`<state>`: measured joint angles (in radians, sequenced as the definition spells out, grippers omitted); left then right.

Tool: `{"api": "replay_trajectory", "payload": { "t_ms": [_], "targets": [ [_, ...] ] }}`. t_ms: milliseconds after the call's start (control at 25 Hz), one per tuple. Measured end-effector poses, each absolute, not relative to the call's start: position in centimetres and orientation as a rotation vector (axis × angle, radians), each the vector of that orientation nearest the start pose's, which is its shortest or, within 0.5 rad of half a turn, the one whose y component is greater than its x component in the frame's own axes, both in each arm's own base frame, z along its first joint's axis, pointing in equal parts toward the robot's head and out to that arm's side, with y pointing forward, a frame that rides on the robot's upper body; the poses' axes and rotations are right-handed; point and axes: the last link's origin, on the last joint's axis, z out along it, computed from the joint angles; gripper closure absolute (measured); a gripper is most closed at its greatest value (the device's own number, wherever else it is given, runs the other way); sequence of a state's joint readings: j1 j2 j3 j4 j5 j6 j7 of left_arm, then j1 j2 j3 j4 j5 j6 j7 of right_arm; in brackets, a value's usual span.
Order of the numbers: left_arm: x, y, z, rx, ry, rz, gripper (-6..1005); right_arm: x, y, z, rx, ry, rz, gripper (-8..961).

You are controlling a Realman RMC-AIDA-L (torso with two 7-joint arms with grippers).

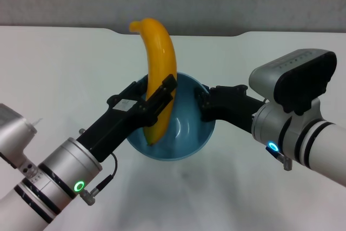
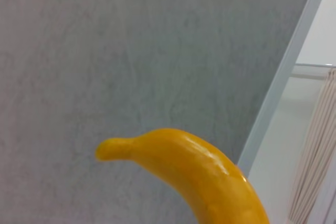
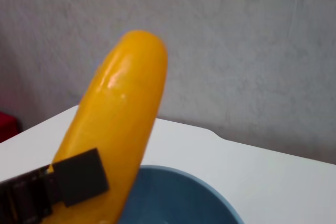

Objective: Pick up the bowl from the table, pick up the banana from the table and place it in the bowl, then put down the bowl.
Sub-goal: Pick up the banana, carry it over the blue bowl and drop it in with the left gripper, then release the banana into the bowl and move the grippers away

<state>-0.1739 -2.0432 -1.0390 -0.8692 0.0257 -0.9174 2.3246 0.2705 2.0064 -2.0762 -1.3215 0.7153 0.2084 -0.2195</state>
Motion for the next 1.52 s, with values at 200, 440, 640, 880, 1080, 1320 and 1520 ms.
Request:
{"api": "replay_trajectory", "payload": {
  "t_ms": [200, 440, 640, 880, 1080, 1320, 1520],
  "targets": [
    [-19.7, 29.8, -6.7, -2.083, -0.798, -1.278, 462, 17.0, 34.1, -7.6, -2.221, 0.771, 0.443, 908],
    [-19.8, 30.0, -7.0, -2.096, -0.802, -1.266, 460, 17.0, 34.1, -7.7, -2.223, 0.773, 0.441, 908],
    [-19.8, 30.0, -6.9, -2.093, -0.806, -1.270, 411, 17.1, 34.1, -7.7, -2.220, 0.774, 0.442, 908],
    [-20.0, 30.0, -6.7, -2.078, -0.810, -1.273, 186, 17.3, 34.1, -7.6, -2.215, 0.778, 0.441, 908],
    [-20.9, 30.6, -6.1, -2.055, -0.814, -1.227, 168, 18.5, 34.5, -7.5, -2.193, 0.820, 0.413, 908],
    [-23.6, 31.1, -3.9, -1.934, -0.842, -1.167, 168, 19.2, 35.5, -6.5, -2.151, 0.852, 0.406, 908],
    [-25.1, 30.9, -2.8, -1.881, -0.851, -1.134, 169, 19.7, 36.9, -6.1, -2.121, 0.884, 0.406, 909]
  ]
}}
